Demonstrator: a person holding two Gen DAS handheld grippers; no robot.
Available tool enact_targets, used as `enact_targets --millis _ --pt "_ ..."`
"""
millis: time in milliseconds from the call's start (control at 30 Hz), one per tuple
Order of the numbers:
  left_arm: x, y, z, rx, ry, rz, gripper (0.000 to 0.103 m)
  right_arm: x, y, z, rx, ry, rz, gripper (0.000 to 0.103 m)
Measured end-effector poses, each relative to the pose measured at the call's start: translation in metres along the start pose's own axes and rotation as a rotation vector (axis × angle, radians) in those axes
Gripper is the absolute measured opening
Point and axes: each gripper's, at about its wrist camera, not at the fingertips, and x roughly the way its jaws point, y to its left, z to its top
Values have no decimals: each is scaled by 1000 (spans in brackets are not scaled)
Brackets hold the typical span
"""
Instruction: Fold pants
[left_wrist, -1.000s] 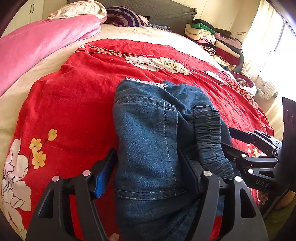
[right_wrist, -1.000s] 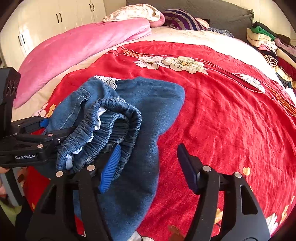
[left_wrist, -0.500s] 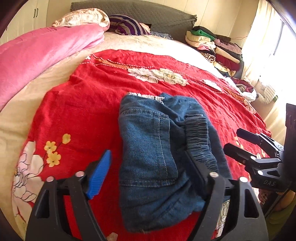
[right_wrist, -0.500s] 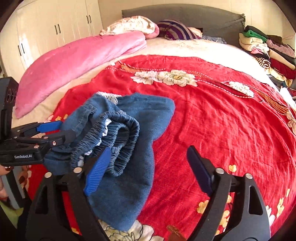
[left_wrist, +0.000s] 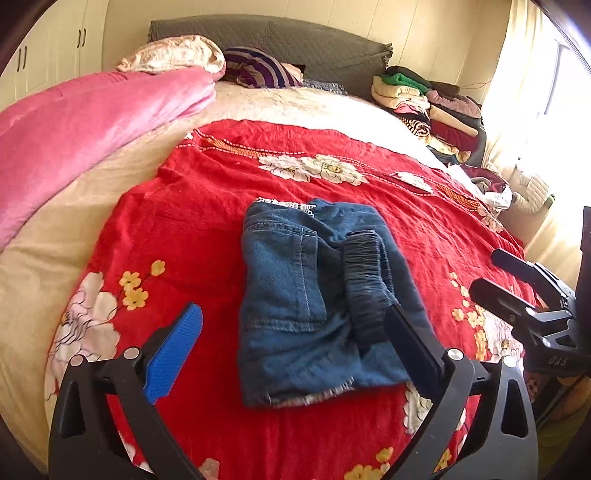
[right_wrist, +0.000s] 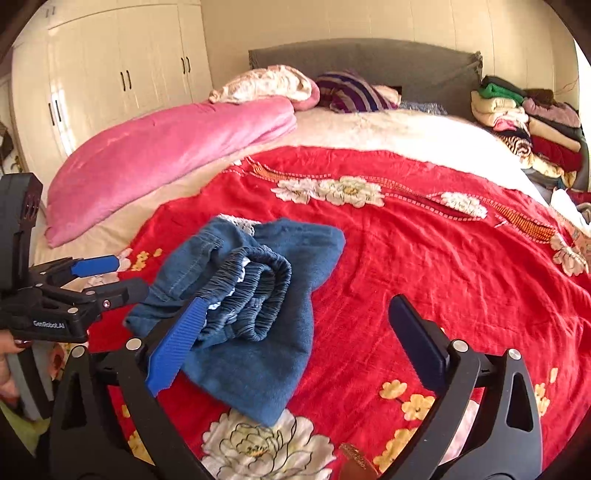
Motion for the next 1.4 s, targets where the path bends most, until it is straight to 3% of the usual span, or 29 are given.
enact_targets --millis 433,900,1400 --pt "-56 -18 -25 34 -72 16 99 -56 17 -17 -31 -76 -12 94" --pt "-91 -18 -64 39 -91 33 99 -96 32 -40 -33 -112 4 94" --pt "-88 -13 -102 25 -43 45 99 -90 39 -83 -35 -9 -2 94"
